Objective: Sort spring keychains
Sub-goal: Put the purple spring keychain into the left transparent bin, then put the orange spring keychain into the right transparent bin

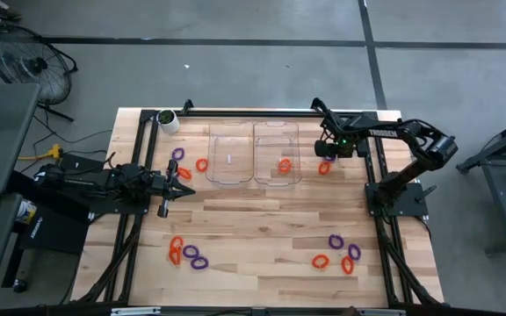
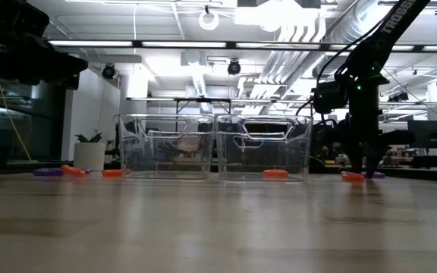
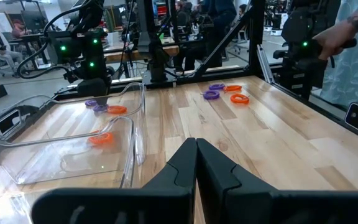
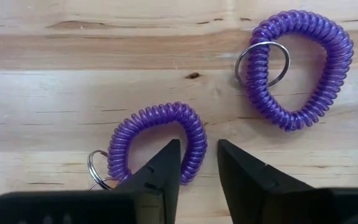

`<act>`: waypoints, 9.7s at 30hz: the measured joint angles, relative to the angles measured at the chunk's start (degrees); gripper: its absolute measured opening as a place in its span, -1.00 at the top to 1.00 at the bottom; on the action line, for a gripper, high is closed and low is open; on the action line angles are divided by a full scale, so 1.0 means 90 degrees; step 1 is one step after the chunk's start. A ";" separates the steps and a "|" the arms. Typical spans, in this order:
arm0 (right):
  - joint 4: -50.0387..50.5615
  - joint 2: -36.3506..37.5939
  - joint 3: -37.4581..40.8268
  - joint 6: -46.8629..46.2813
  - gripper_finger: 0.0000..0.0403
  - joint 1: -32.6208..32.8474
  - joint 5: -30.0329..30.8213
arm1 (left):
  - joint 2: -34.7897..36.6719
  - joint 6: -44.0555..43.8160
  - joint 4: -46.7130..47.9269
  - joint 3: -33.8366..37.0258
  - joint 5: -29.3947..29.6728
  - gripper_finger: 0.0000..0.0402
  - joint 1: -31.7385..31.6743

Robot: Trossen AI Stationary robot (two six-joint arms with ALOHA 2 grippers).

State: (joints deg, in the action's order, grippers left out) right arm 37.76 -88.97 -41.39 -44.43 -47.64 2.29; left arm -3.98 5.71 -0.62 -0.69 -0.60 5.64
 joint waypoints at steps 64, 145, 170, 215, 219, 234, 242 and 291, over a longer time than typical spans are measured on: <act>-0.1510 0.1123 -0.3145 0.2997 0.97 0.1392 -0.0821 | 0.0001 0.0000 -0.0002 0.0000 0.0000 1.00 0.0001; 0.2151 -0.1889 -0.6336 0.3470 0.03 0.1327 0.1251 | -0.0001 0.0000 -0.0002 0.0000 0.0000 1.00 -0.0001; 0.3579 -0.1428 -0.4511 0.3472 0.03 0.0017 0.0304 | 0.0000 0.0000 0.0000 0.0000 0.0000 1.00 -0.0001; -0.0141 0.1627 0.0877 -0.2256 0.03 0.1477 -0.0171 | 0.0001 -0.0001 -0.0001 0.0000 0.0000 1.00 0.0000; -0.0169 0.1308 0.0877 -0.2251 0.03 0.1447 -0.0157 | -0.0001 0.0000 0.0000 0.0000 0.0000 1.00 -0.0001; -0.0173 0.0879 0.0855 -0.1639 0.24 0.1474 -0.0150 | 0.0000 0.0000 -0.0002 0.0000 0.0000 1.00 -0.0001; -0.0008 0.0872 0.0862 -0.1246 0.67 0.1470 -0.0130 | 0.0001 0.0000 -0.0001 0.0000 0.0000 1.00 -0.0001; 0.1582 0.1054 -0.3854 0.2000 1.00 0.1545 0.0949 | 0.0000 0.0000 -0.0001 0.0000 0.0000 1.00 -0.0001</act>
State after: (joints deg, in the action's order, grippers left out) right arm 52.00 -79.48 -76.07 -26.43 -33.73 10.83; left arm -3.98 5.72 -0.63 -0.69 -0.60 5.63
